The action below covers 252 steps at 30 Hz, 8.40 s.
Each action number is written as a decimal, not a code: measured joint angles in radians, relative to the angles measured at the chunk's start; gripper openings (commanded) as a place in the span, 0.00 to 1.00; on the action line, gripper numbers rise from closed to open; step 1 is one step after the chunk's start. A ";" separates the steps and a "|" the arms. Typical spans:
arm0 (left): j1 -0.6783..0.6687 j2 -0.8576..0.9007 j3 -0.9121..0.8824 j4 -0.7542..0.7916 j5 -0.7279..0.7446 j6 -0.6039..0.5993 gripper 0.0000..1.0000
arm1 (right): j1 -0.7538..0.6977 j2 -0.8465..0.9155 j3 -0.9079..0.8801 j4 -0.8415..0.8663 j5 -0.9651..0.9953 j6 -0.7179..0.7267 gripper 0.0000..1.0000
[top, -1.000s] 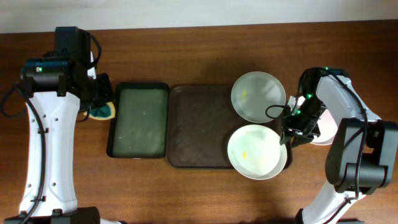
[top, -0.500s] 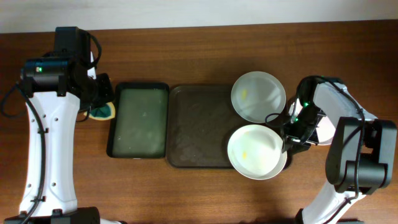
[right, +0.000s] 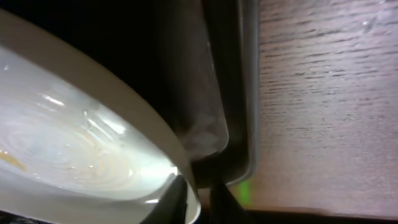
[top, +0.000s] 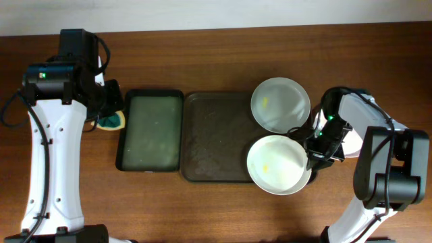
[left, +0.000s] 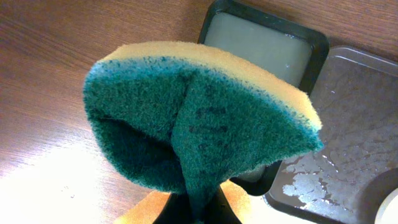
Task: Clean dirty plates on tray and stack at the side
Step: 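Release the pink plate and move the right gripper to the white plate, then grip the white plate rim with the right gripper and drag it center, then bring the sponge in the left gripper over the white plate, then scrub the white plate with the sponge while the right gripper holds it, then withdraw the left gripper with the sponge to the water tray, then lift the white plate with the right gripper and carry it right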
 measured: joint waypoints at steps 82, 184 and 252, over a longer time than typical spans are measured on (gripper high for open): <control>-0.389 0.268 -0.317 0.491 0.185 -0.007 0.00 | 0.499 -0.177 -0.184 0.743 -0.071 0.375 0.04; -0.576 0.326 -0.597 0.863 0.299 -0.072 0.00 | 0.495 -0.176 -0.206 0.748 -0.066 0.378 0.04; -0.116 -0.343 -0.317 0.165 -0.177 -0.101 0.00 | 0.636 -0.209 0.199 0.685 0.117 0.355 0.04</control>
